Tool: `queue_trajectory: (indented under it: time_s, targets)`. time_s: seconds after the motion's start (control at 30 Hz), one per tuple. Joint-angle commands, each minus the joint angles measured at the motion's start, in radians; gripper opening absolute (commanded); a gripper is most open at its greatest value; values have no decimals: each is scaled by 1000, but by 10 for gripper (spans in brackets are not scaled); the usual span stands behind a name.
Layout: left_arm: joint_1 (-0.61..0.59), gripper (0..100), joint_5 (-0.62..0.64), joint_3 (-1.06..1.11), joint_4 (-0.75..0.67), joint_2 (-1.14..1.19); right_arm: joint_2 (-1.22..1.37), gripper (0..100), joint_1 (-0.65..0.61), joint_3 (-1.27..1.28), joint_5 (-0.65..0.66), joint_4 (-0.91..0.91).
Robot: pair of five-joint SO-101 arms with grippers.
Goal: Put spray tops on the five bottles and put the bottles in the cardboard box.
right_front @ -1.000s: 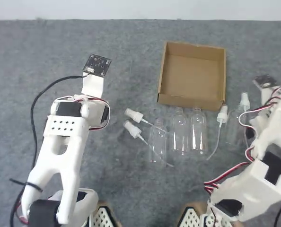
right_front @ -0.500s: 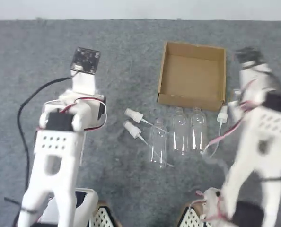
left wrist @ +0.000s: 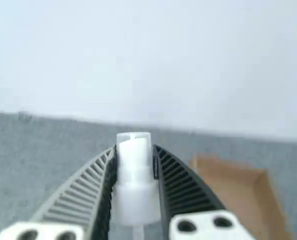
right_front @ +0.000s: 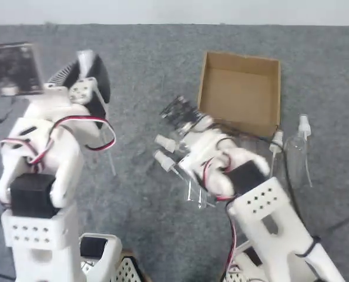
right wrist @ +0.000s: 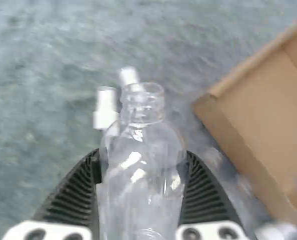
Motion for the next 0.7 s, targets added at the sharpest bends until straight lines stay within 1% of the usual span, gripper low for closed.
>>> queue_trajectory:
  time_s: [0.0, 0.13, 0.2, 0.33, 0.47, 0.67]
  targets:
    - [-2, 16, 60, -48, -89, -25, -53, 6, -88, 25, 12, -111]
    - [5, 16, 100, 13, -175, -26, -53, 6, -151, 77, 8, -229]
    - [5, 16, 127, 73, -244, -25, -53, 6, -179, 115, 8, -282]
    - [-2, 16, 143, 183, -370, -29, -53, 6, -197, 173, 0, -372]
    - [-5, 16, 141, 283, -485, -26, -53, 6, -191, 178, -81, -389]
    - [-5, 15, 140, 397, -637, -25, -53, 6, -197, 181, -84, -383]
